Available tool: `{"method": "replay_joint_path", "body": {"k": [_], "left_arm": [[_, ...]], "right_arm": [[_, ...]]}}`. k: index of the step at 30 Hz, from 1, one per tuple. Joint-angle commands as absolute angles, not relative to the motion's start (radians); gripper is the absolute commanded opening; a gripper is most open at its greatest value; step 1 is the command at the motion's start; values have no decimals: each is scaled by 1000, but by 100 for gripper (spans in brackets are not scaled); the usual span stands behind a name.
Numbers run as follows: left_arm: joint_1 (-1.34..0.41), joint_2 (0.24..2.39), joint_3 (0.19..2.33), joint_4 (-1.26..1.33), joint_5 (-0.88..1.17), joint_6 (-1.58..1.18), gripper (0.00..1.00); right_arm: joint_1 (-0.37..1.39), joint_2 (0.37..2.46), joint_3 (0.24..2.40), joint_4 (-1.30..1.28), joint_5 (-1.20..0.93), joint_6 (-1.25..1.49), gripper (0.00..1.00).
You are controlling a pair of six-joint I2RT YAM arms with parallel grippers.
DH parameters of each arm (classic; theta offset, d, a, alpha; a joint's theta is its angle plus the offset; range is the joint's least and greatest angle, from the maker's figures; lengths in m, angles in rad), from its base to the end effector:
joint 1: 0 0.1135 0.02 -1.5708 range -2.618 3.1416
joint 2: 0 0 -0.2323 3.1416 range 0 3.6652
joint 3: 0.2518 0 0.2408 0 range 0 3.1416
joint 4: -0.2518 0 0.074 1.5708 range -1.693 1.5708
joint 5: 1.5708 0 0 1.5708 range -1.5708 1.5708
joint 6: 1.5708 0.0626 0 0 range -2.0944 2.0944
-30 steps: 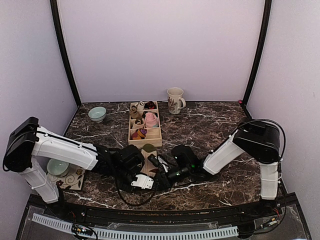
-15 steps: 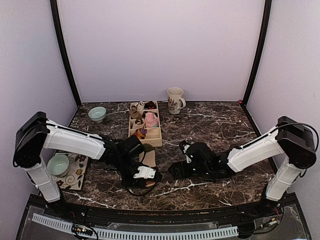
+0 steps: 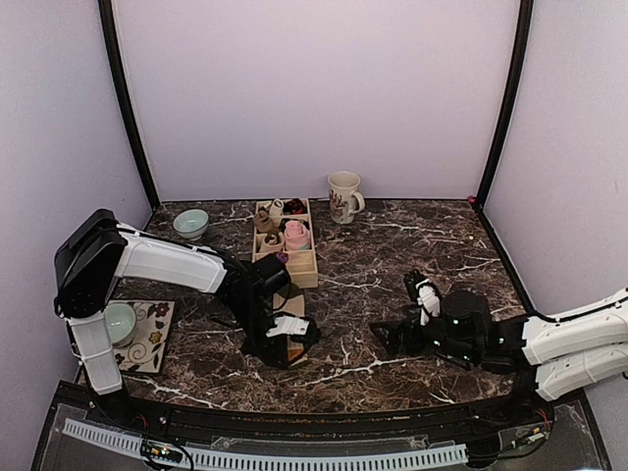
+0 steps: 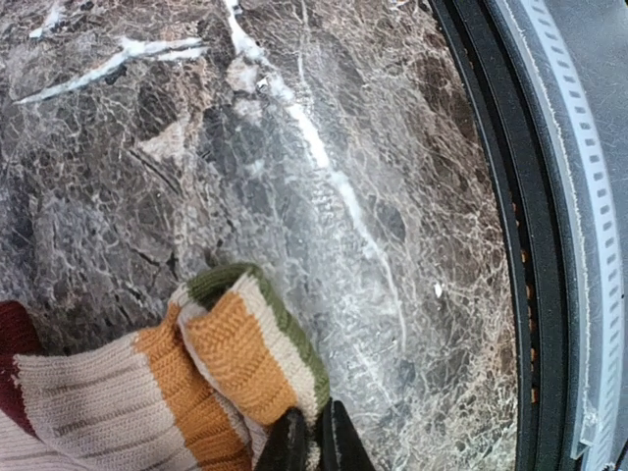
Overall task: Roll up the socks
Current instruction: Pick up the sock from the center of the board.
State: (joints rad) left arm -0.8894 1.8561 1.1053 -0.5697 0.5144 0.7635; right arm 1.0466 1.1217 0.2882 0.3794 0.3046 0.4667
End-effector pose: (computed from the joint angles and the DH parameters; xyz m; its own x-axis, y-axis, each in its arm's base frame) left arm 0.1831 -0.2747 0.0967 0.0798 0.8573 -0.5085 0.9659 -0.1926 -0.1731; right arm 0.1366 0.1988 0.1318 -0.5070 -0.0193 -0.8617 -0.5183 0.8057 0.2869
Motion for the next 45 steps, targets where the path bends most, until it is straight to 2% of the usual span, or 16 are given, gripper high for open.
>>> {"method": "replay_joint_path", "body": {"k": [1, 5, 9, 13, 26, 36, 45], "left_arm": [[-881, 1962, 1112, -756, 616, 825, 8], [-881, 2032, 1179, -823, 710, 854, 11], [-881, 2084, 1235, -904, 788, 894, 13], [-878, 2137, 1258, -974, 814, 940, 14], [-861, 2186, 1291, -987, 801, 938, 14], [-846, 2193, 1283, -978, 772, 946, 15], [-839, 2193, 1291, -984, 760, 942, 14]], "right_arm": [[1087, 1054, 297, 441, 142, 259, 100], [1203, 1069, 352, 349, 116, 208, 98], [1307, 1201, 466, 266, 38, 139, 86], [1376, 1366, 608, 186, 27, -16, 80], [1388, 1678, 825, 218, -3, -340, 70], [1387, 1817, 876, 270, -76, -355, 62], [1382, 1855, 853, 328, -14, -344, 53]]}}
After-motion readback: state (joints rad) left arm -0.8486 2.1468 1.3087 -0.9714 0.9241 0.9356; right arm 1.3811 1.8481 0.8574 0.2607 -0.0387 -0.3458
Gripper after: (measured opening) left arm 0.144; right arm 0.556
